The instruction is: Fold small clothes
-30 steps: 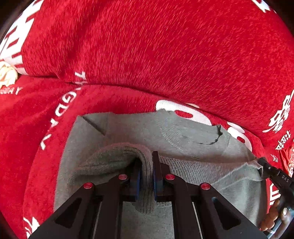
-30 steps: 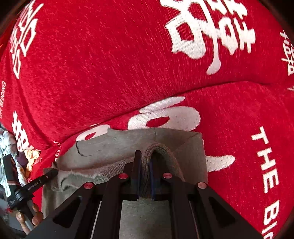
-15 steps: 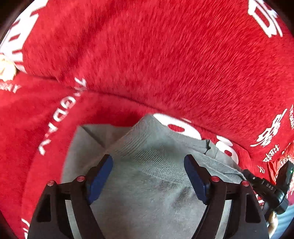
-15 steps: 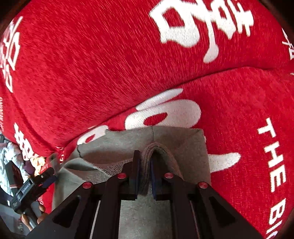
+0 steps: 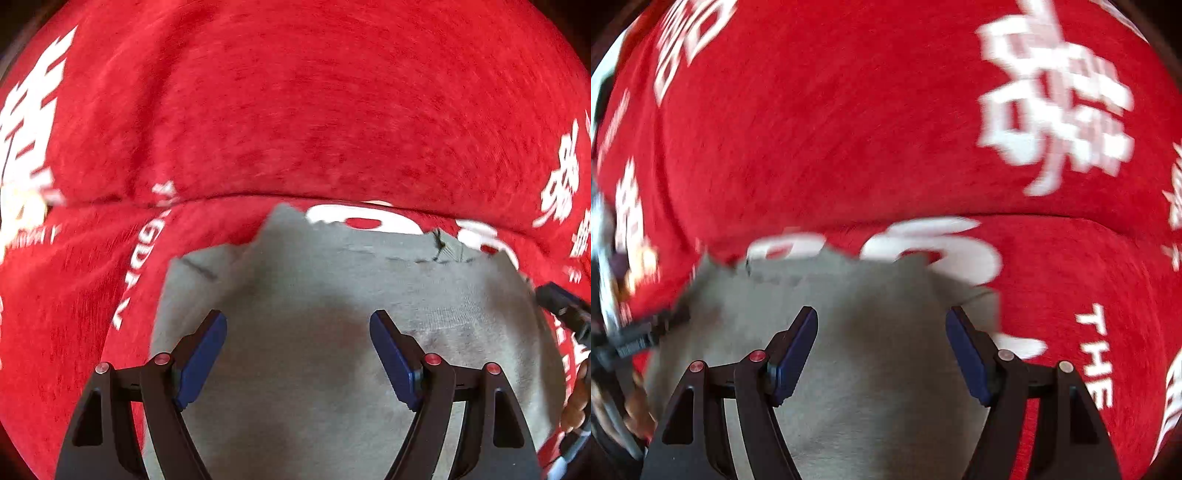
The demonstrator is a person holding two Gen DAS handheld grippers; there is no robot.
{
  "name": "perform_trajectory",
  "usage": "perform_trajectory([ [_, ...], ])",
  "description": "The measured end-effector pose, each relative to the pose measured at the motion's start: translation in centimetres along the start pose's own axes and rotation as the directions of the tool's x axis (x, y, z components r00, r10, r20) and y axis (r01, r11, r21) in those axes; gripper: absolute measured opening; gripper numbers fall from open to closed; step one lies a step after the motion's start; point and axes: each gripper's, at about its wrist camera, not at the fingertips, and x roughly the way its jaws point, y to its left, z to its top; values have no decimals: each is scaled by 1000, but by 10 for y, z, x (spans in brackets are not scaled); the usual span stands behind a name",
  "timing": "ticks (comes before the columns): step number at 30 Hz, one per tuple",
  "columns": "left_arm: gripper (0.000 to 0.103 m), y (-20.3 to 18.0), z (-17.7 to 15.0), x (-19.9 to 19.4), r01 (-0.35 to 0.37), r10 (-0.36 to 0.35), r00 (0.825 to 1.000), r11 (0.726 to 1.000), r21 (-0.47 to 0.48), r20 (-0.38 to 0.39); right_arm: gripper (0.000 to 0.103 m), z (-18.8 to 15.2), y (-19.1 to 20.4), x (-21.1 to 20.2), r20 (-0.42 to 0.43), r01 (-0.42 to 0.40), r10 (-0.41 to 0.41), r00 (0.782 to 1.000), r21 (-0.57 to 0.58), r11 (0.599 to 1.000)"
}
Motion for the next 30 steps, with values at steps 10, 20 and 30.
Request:
perform_trajectory([
  [10, 81, 22, 6, 44, -39, 38, 997, 999, -17, -66, 75, -4, -27, 43, -96, 150, -143, 985, 74, 986],
  [20, 81, 3, 18, 32, -62, 63, 998, 998, 10, -18, 75, -21, -14, -3, -6, 128, -128, 992, 81, 989],
  [30, 81, 6, -4, 16, -84, 84, 996, 996, -3, -37, 75, -54, 8, -9, -65, 136, -136, 989, -6, 991],
])
